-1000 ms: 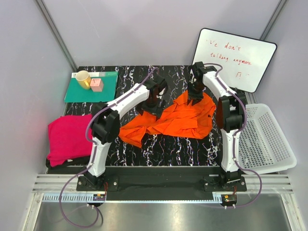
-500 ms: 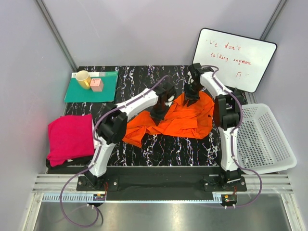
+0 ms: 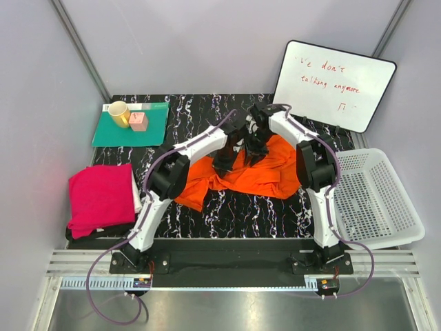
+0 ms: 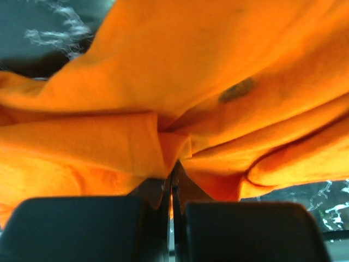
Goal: Fold and stack the t-shirts
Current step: Flatten out the tshirt
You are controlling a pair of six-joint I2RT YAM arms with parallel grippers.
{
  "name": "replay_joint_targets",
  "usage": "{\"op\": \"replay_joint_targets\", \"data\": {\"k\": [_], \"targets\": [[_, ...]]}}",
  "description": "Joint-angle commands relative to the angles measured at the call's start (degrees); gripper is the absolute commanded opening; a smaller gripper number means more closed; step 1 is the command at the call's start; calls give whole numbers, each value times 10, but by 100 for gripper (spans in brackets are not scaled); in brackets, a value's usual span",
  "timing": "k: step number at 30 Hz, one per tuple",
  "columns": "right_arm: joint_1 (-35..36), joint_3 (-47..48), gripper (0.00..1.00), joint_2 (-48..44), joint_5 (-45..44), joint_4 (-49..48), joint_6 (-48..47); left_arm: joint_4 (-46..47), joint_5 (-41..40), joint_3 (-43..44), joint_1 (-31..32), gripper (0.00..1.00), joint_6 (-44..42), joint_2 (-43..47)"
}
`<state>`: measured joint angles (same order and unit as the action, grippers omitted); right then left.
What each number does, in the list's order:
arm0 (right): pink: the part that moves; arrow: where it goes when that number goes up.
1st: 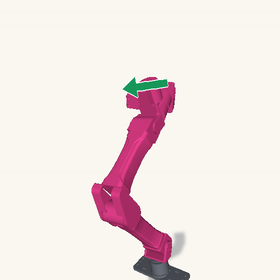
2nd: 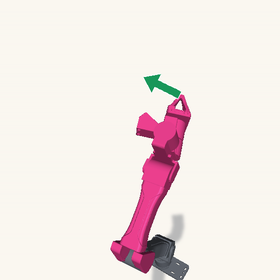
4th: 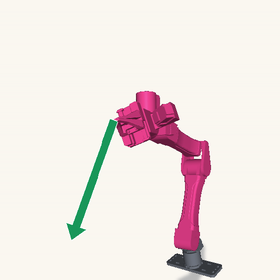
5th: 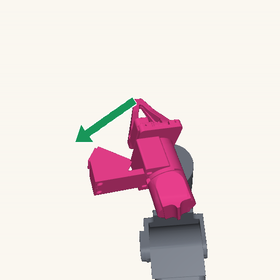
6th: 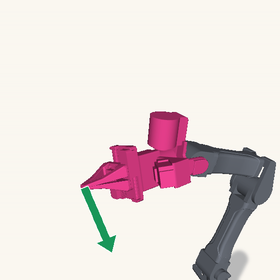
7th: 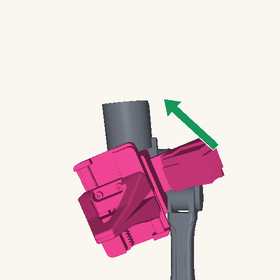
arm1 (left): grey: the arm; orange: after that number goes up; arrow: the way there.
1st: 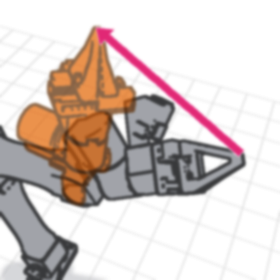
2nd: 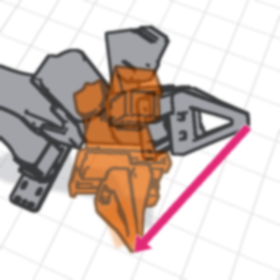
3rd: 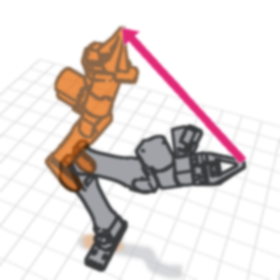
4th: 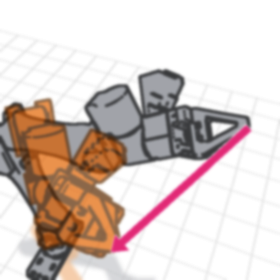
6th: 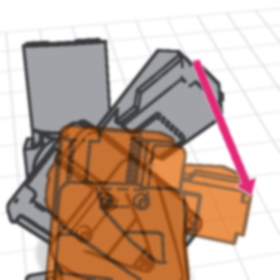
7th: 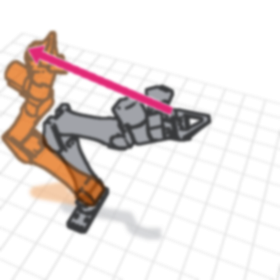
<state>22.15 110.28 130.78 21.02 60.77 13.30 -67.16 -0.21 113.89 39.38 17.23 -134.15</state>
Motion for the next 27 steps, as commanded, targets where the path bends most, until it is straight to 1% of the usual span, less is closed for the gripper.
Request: {"op": "replay_joint_targets", "data": {"k": [1,4,5,8,9,13,18,22,24,26,27], "targets": [[26,-55,35,-67,45,-12,-1,35,-14,21,-26,0,3,3],[28,-89,35,-74,34,-35,16,34,-1,24,-37,0,-12,0],[28,-86,35,-69,32,-40,18,33,31,20,-36,0,-16,1],[28,-59,34,-42,42,-45,27,40,58,-23,-26,0,-20,21],[28,-49,34,-33,48,-45,30,51,61,-54,-21,0,-21,34],[28,-6,34,13,67,-43,40,69,66,-117,5,0,-18,64],[28,1,34,11,62,-42,45,81,81,-198,24,0,-11,113],[28,-6,34,18,63,-42,45,85,70,-234,32,0,-12,166],[28,-13,34,18,61,-42,45,84,55,-234,32,0,-14,207],[28,-18,34,18,54,-42,49,84,23,-225,28,0,-11,231],[28,-20,33,19,54,-42,52,84,16,-211,26,23,-6,245]]}}
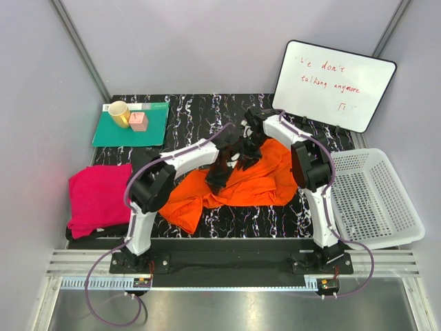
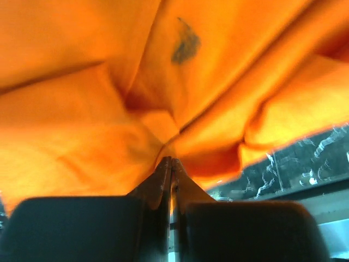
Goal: Fold and stack the t-shirts
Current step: Flatten out the tshirt
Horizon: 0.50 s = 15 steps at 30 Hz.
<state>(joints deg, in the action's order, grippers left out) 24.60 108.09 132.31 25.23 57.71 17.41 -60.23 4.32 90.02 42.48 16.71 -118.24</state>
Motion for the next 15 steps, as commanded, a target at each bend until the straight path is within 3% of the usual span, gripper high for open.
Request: {"op": "replay_joint_targets", "data": {"k": [1,4,9,15], "targets": [[4,0,34,4,12,-12,11,15,-40,35,-10,57,1,90],[3,-3,33,-1,5,-12,10,11,-54,61,-13,77,6,83],[4,-5,34,-3,-17,-10,13,-10,-47,96,-11,78,13,28],[-39,-21,34,-27,-92,-9,39,-20,-55,105,-9,72,17,-5]]}}
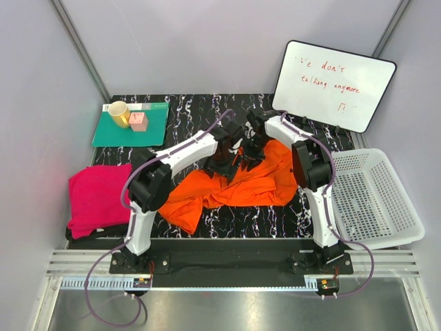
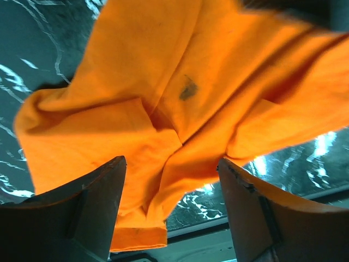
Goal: Fold and stack the t-shirts
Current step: Flatten out the tshirt
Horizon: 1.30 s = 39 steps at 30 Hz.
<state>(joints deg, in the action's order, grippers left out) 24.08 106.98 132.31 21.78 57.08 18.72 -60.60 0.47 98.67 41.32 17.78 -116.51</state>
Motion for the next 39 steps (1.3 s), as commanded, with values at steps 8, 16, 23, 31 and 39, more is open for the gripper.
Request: {"op": "replay_joint_targets", "data": {"k": [8,16,23,31,39], "targets": [[-104,24,34,-40,-61,-7,25,-21,-39,2,4,60,17,-38],[-106,16,33,-43,-35,-10,24,-26,-76,8,4,35,33,-89],[-107,-6,33,-50,-27,-15,16,-48,-85,62,4,36,28,-109],[-106,-6,33,-43,-17,-19,17,-65,-77,107,4,56,30,-122],[-106,-5,33,-39,-14,-17,11,-88,-100,122,3,0,30,-151]]}}
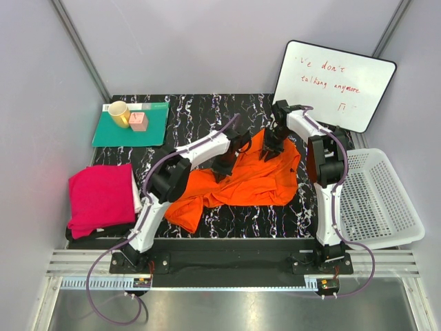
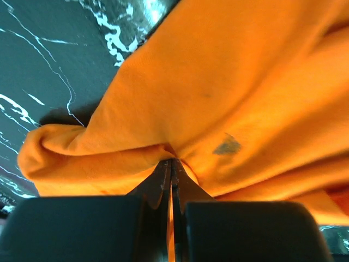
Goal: Fold and stack the t-shirts
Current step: Flatten out the tshirt
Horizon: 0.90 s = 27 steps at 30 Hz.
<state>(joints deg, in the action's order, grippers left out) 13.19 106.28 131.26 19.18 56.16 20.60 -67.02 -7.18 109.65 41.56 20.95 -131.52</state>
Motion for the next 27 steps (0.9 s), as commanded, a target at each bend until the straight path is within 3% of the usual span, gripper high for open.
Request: {"op": "replay_joint_targets", "data": {"k": [1,8,9,10,12,27], "targets": [[3,0,33,-28,12,-9,-7,-24,-35,10,0,0,-1,5],[3,-3,33,-26,14,-10,-11,-28,-44,1,-19,1,6,58],[3,-3,33,-23,16,-11,-11,-30,-43,3,-19,11,7,60],[3,-3,33,-24,16,-11,-11,-31,-36,4,-19,34,6,61],[3,-2,33,-22,17,-12,-11,-32,-30,4,-19,55,6,60],[3,-10,33,-22,21,-17,-7,-43,-6,35,-13,66,0,34]]}}
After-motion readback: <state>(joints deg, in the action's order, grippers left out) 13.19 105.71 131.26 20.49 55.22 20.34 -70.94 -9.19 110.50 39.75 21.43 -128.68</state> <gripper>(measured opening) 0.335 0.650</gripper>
